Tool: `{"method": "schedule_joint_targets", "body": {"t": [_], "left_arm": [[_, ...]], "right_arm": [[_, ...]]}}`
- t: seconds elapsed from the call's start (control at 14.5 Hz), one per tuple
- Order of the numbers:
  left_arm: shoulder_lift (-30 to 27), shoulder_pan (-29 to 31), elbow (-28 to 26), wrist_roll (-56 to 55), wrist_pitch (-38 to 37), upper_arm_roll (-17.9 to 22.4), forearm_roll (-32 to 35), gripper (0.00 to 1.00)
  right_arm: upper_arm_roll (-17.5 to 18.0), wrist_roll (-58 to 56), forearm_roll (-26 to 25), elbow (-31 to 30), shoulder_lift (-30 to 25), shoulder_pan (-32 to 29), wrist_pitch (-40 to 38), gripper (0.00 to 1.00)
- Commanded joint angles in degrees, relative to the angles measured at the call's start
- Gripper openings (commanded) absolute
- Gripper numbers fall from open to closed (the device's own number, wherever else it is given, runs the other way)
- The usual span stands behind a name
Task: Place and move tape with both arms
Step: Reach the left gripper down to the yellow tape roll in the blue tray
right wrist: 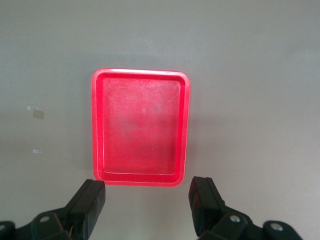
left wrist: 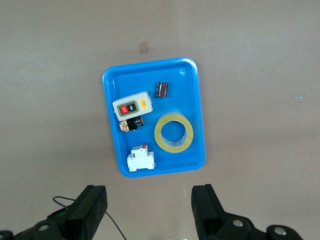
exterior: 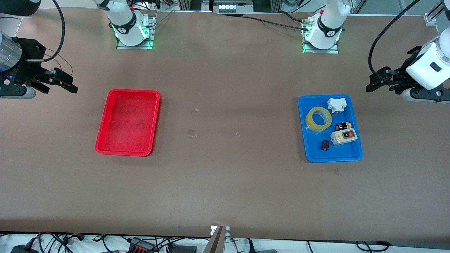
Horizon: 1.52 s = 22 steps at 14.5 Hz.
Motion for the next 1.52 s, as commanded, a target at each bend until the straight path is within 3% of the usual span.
{"method": "schedule_joint_targets", "body": {"t": [0.0, 0.28, 0.76, 0.97, 1.45], "left_arm": [[-1.57, 0.16, -1.08, 2.08, -0.23, -0.14, 1.26, 1.0], [-1.13, -0.28, -0.99, 2.09, -0.14, -0.14, 1.26, 1.0], [4.74, 0.16, -2.04, 1.47, -2.87, -0.23, 0.65, 1.0], [6.25, -0.28, -6.95, 1.3, 2.73, -0.23, 0.56, 1.0], [3.27, 0.07, -25.04, 0.86, 21.97, -0.67, -2.61, 1.0]], "right_arm": [[0.27, -0.6, -0.42, 1.0, 0.08, -0.07, -0.89, 0.99], [0.27, -0.52, 0.02, 1.09, 0.26, -0.07, -0.37, 0.99], [0.27, -0.17, 0.2, 1.26, 0.26, -0.15, -0.63, 0.99], [0.27, -0.16, 0.2, 1.26, 0.34, -0.15, -0.45, 0.99], [0.35, -0.16, 0.28, 1.26, 0.43, -0.15, -0.8, 0.99]]}}
